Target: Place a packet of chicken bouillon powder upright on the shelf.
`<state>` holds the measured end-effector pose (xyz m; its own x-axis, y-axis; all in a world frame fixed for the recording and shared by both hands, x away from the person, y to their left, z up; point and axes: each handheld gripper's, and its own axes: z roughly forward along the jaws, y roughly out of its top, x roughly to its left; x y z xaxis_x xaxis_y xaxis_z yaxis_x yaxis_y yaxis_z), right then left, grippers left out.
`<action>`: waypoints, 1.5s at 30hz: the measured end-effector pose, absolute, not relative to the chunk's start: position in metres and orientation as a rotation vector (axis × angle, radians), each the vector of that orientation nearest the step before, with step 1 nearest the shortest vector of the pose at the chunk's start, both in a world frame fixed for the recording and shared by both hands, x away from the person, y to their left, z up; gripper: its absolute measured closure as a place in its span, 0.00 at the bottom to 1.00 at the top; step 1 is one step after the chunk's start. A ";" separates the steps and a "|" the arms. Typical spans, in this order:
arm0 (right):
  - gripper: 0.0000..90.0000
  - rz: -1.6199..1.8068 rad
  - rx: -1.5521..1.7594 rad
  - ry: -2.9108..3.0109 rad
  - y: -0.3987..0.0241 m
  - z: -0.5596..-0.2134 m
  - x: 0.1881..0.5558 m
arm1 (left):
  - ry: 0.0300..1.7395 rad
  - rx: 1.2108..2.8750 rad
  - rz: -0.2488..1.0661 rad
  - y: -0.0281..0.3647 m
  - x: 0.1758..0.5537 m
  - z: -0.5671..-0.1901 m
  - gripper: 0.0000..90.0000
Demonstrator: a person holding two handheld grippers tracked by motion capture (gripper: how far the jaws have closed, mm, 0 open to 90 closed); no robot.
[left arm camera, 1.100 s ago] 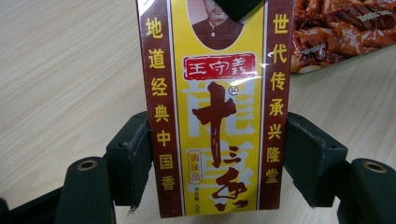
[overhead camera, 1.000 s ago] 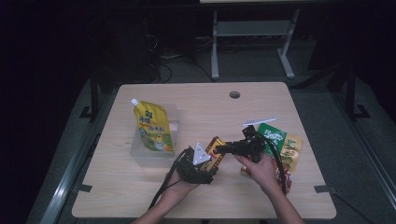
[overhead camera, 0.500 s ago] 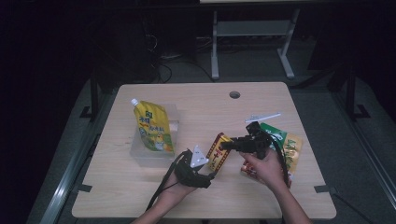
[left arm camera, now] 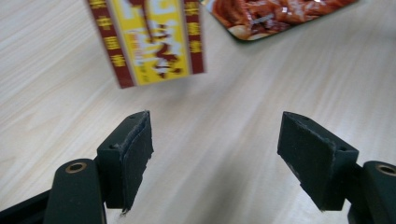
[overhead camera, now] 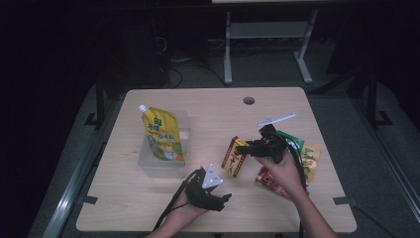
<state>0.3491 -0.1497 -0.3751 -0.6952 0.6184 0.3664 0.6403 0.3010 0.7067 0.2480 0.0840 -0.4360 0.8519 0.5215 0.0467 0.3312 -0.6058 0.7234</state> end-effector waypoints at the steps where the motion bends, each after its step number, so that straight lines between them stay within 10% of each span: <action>1: 0.74 -1.379 -1.212 -2.526 -0.148 -0.374 0.350 | 0.609 2.274 0.323 0.084 0.247 -0.436 0.28; 45: 0.74 -1.448 -0.478 -2.742 -0.026 -0.301 0.367 | 0.536 2.258 0.297 0.081 0.236 -0.441 0.28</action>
